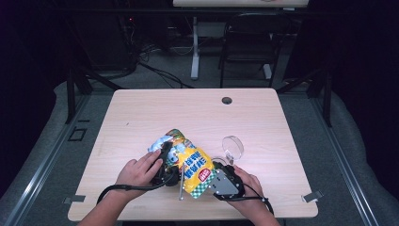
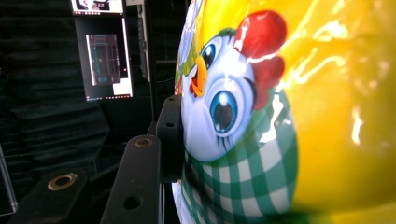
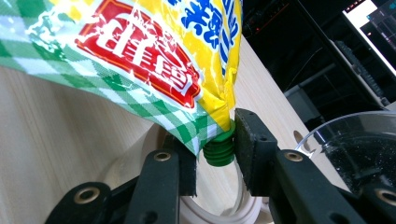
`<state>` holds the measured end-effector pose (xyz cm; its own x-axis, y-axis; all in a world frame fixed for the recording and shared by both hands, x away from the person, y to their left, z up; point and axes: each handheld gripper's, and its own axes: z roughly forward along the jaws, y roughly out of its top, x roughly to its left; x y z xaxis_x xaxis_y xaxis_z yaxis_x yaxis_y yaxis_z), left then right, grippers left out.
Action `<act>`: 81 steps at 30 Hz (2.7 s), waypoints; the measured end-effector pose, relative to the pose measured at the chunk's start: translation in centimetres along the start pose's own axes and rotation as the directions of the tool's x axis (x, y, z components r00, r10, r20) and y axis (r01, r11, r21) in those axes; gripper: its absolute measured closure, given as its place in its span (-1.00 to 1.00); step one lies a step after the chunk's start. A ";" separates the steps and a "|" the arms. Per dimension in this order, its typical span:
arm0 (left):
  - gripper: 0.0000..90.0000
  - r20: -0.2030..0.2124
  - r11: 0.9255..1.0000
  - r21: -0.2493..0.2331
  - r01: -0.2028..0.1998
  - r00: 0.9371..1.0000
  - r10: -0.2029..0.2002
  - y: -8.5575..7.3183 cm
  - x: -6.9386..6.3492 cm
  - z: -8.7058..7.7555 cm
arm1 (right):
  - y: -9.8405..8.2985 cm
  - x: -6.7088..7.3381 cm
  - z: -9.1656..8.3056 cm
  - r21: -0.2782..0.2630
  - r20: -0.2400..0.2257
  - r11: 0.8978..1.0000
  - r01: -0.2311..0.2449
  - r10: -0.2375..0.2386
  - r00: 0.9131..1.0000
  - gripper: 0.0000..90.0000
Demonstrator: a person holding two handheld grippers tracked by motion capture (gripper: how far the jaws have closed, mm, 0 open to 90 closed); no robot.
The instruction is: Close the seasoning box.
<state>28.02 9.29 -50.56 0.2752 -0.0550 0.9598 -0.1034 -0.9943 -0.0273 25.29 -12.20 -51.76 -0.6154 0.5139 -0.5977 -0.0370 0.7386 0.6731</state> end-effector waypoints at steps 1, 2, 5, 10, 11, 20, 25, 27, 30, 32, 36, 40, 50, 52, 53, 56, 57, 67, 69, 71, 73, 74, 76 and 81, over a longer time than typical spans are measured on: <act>0.43 0.000 1.000 0.000 0.000 1.000 0.000 0.0 0.0 0.0 | 0.0 0.0 0.0 0.000 0.000 1.000 0.000 0.000 1.000 0.56; 0.43 0.000 1.000 0.001 -0.004 1.000 0.004 0.0 0.1 0.0 | 0.0 0.0 0.0 -0.001 0.000 1.000 -0.003 0.003 1.000 0.57; 0.43 -0.001 1.000 0.004 -0.008 1.000 0.008 0.1 0.1 0.0 | 0.0 -0.1 0.0 -0.003 0.001 1.000 -0.004 0.004 1.000 0.56; 0.43 -0.005 1.000 0.006 -0.019 1.000 0.019 0.3 0.3 -0.1 | -0.1 -0.1 0.0 -0.007 -0.002 1.000 -0.015 0.015 1.000 0.56; 0.43 -0.004 1.000 0.007 -0.022 1.000 0.022 0.3 0.3 -0.1 | -0.1 -0.2 0.0 -0.005 -0.003 1.000 -0.016 0.016 1.000 0.56; 0.43 -0.003 0.999 0.011 -0.033 0.999 0.033 0.3 0.6 -0.2 | -0.2 -0.5 -0.1 -0.015 -0.023 0.998 -0.061 0.061 0.998 0.56; 0.44 0.001 0.999 0.007 -0.042 0.999 0.042 0.3 0.5 -0.1 | -0.2 -0.5 0.0 -0.015 -0.033 0.997 -0.070 0.069 0.997 0.56; 0.44 -0.010 0.999 0.004 -0.052 0.999 0.052 0.3 0.6 -0.1 | -0.2 -0.5 0.1 -0.013 -0.035 0.998 -0.067 0.067 0.997 0.56; 0.44 -0.025 0.998 -0.008 -0.056 0.998 0.056 0.3 0.6 0.0 | -0.3 -0.5 0.1 -0.011 -0.036 0.998 -0.065 0.065 0.997 0.56; 0.44 -0.016 0.998 0.002 -0.066 0.998 0.066 0.3 0.7 -0.1 | -0.2 -0.5 0.1 -0.009 -0.042 0.998 -0.066 0.066 0.997 0.56; 0.44 -0.005 0.998 0.005 -0.063 0.998 0.063 0.2 0.6 -0.1 | -0.2 -0.5 0.1 -0.010 -0.044 0.998 -0.070 0.069 0.997 0.56; 0.44 -0.002 0.998 0.007 -0.070 0.998 0.070 0.2 0.7 -0.2 | -0.2 -0.5 0.2 -0.010 -0.047 0.997 -0.073 0.072 0.996 0.56; 0.44 -0.007 0.996 0.007 -0.090 0.996 0.090 0.2 0.9 -0.2 | -0.2 -0.5 0.2 -0.013 -0.052 0.997 -0.080 0.079 0.996 0.56; 0.44 -0.011 0.996 0.009 -0.093 0.996 0.093 0.3 0.9 -0.2 | -0.2 -0.5 0.2 -0.012 -0.052 0.997 -0.081 0.080 0.995 0.56; 0.44 -0.011 0.995 0.010 -0.096 0.995 0.096 0.3 0.9 -0.2 | -0.2 -0.5 0.2 -0.013 -0.052 0.997 -0.081 0.081 0.995 0.56; 0.44 -0.002 0.996 0.013 -0.084 0.996 0.084 0.3 0.8 -0.3 | -0.2 -0.6 0.2 -0.013 -0.057 0.996 -0.088 0.087 0.995 0.56; 0.44 0.001 0.996 0.014 -0.087 0.996 0.087 0.4 0.9 -0.3 | -0.2 -0.7 0.2 -0.015 -0.056 0.996 -0.090 0.089 0.994 0.56; 0.44 -0.013 0.993 0.024 -0.118 0.993 0.118 0.7 1.5 -0.6 | -0.3 -0.9 0.0 -0.031 -0.054 0.993 -0.116 0.114 0.992 0.56; 0.44 -0.020 0.992 0.027 -0.125 0.992 0.126 0.8 1.6 -0.6 | -0.3 -0.9 0.1 -0.031 -0.055 0.992 -0.119 0.117 0.992 0.56; 0.44 -0.020 0.991 0.028 -0.133 0.991 0.134 0.9 1.7 -0.6 | -0.3 -0.9 0.1 -0.030 -0.054 0.993 -0.117 0.116 0.992 0.56; 0.44 -0.029 0.990 0.026 -0.137 0.990 0.137 0.9 1.7 -0.6 | -0.3 -0.9 0.1 -0.030 -0.052 0.993 -0.116 0.115 0.992 0.56; 0.45 -0.027 0.990 0.026 -0.137 0.990 0.138 0.9 1.7 -0.7 | -0.4 -0.9 0.1 -0.028 -0.050 0.993 -0.117 0.116 0.992 0.56; 0.45 -0.026 0.989 0.026 -0.146 0.989 0.146 1.0 1.7 -0.7 | -0.4 -0.9 0.1 -0.026 -0.050 0.993 -0.118 0.116 0.992 0.56; 0.45 -0.031 0.988 0.024 -0.152 0.988 0.152 1.1 1.7 -0.8 | -0.5 -1.0 0.2 -0.022 -0.052 0.992 -0.123 0.121 0.991 0.56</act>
<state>27.61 8.18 -48.71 0.2264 -0.2029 0.9527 -0.1210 -0.9763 -0.1792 26.12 -13.00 -51.62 -0.6552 0.5765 -0.4882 0.0214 0.6601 0.7508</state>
